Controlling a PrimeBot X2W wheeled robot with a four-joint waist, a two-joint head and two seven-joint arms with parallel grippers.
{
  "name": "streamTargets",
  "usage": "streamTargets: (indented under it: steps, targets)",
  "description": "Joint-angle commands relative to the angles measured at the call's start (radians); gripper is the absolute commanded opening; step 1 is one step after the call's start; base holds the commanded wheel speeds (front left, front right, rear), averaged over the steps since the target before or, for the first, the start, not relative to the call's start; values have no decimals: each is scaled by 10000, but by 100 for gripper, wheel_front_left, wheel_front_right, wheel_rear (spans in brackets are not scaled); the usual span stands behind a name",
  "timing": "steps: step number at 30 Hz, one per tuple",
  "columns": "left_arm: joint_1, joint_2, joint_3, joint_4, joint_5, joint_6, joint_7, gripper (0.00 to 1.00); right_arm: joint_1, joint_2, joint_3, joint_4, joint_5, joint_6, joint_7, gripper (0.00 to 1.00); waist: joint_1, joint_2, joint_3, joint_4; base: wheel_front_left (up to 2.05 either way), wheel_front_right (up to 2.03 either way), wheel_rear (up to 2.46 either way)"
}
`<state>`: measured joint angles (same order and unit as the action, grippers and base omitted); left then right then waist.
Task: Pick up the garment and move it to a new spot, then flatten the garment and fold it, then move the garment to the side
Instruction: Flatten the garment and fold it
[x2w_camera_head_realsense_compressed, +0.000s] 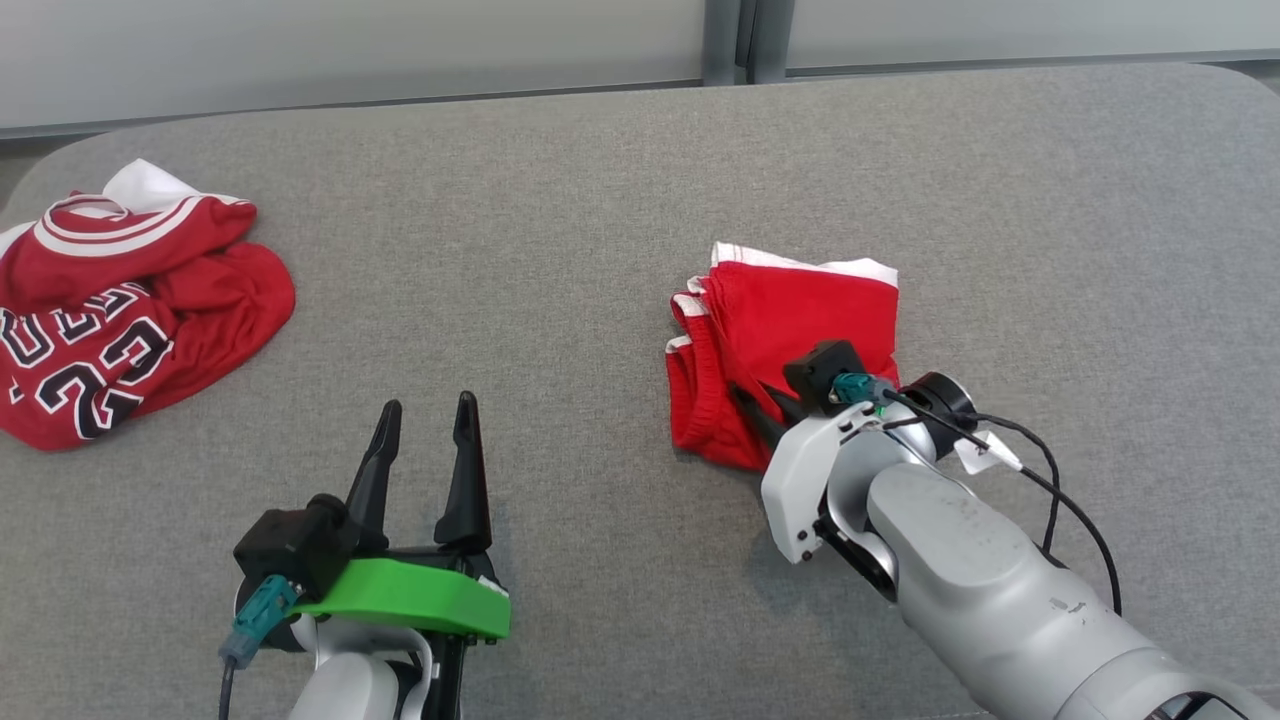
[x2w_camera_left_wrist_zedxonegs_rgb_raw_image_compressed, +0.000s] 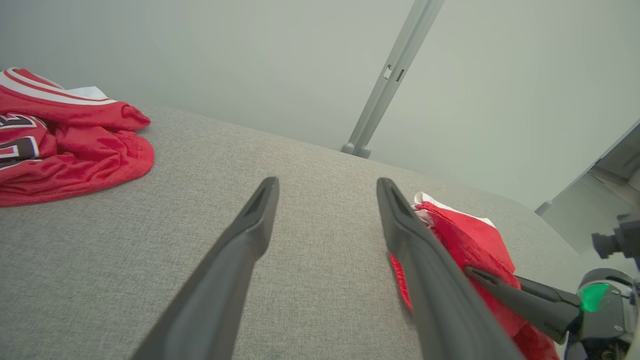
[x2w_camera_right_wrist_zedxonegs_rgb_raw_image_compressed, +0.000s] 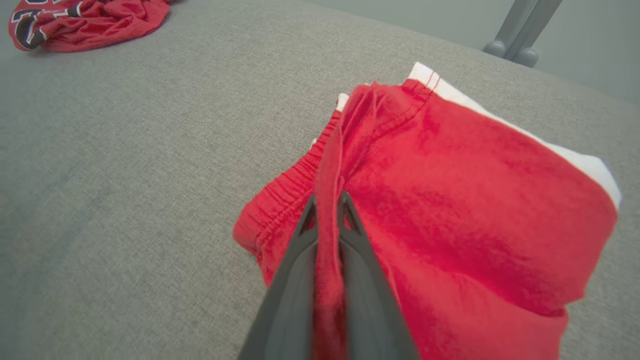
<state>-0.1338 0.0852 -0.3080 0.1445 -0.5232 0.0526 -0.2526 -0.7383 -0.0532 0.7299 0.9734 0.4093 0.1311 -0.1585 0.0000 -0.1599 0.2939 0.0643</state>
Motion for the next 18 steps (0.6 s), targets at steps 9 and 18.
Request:
streamTargets:
  steps: [9,18]
  targets:
    - [-132,45,35,43,-58,11,-60,100,109,30,652,149,-445,-8,96,0,0,0,25,-26,0,0,0]
    - [-89,71,28,107,-76,36,-79,100,186,34,592,-116,-725,-8,-392,100,0,0,-81,-172,0,0,0]
